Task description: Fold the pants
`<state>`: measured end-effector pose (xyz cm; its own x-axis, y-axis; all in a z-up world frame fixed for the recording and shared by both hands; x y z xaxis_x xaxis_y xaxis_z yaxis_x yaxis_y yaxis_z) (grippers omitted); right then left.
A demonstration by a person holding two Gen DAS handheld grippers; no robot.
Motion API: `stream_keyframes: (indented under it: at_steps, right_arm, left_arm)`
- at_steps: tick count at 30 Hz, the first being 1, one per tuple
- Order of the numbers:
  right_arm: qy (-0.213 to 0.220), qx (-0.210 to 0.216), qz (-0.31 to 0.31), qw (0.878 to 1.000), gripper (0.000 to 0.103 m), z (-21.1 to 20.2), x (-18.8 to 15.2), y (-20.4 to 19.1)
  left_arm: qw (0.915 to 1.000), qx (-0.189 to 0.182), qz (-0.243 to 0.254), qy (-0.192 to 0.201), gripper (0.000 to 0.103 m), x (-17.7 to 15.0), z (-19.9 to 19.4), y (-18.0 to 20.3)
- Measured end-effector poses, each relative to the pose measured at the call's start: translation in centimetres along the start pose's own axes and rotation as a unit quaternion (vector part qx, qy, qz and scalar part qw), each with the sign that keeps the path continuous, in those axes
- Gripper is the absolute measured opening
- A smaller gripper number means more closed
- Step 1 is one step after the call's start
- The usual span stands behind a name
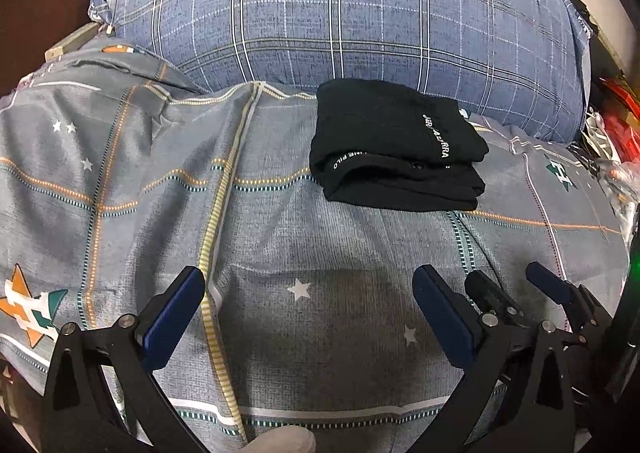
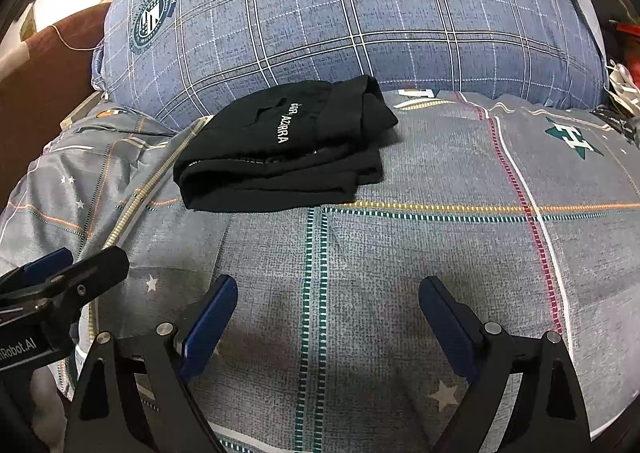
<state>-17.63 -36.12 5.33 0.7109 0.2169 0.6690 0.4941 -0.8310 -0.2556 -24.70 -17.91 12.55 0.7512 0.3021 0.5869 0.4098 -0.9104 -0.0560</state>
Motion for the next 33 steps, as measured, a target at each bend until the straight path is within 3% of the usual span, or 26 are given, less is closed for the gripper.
stream_keyframes:
  at_steps: [15,33]
  right_arm:
    - [-0.009,-0.006,0.007,1.0,0.094,0.8,-0.1,0.7]
    - [-0.013,-0.008,0.009,1.0,0.094,1.0,-0.2,0.7]
  left_arm:
    - [0.9995,-0.01,-0.004,-0.031,0.103,-0.7,1.7,0.4]
    - [0.9992,-0.015,-0.005,-0.037,0.103,-0.8,2.1,0.4]
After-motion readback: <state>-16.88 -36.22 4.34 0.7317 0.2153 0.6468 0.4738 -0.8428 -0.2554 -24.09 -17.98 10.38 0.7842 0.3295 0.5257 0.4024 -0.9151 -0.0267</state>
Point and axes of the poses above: each gripper's, at about its wrist camera, not at the fingertips, and z roughly the way its jaws point, y to its right, x to its top, the point moved 8 cm from there along z, roughly the way its jaws point, and after that the axes turned 7 degrees about x, right-handed, at the moved point
